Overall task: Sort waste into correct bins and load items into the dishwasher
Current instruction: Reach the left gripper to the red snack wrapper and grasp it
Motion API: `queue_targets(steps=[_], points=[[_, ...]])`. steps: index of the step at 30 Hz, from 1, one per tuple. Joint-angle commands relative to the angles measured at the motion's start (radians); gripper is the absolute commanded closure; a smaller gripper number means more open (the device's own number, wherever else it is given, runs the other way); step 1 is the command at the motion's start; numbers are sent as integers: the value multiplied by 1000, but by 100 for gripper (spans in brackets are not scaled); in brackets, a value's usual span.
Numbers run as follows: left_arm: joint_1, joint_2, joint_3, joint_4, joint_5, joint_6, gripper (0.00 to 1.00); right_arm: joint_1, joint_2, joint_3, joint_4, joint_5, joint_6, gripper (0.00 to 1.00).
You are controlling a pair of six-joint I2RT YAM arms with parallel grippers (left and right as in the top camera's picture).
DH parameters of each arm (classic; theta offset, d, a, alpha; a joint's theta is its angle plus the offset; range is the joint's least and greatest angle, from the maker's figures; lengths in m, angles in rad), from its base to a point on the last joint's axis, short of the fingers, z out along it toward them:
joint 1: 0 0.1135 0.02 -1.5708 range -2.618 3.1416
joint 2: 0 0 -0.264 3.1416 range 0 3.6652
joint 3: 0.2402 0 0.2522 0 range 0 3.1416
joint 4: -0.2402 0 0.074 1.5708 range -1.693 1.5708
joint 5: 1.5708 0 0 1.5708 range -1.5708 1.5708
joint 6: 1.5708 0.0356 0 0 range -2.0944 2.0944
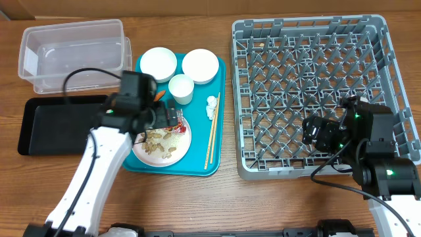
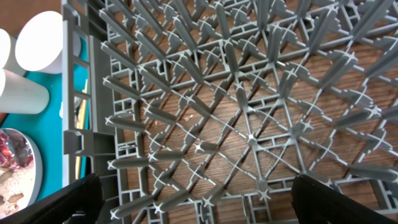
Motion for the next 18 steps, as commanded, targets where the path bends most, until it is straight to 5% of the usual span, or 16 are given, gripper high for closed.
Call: queue_targets(steps=[1,14,18], points=[[-67,81,19,29,-77,-93,0,5,11,29,-3,13,6,0],[-136,259,19,182,-85,-154,1,5,13,29,-8,13,6,0],[-137,278,19,188,-85,-153,18,5,13,29,-8,13,6,0]])
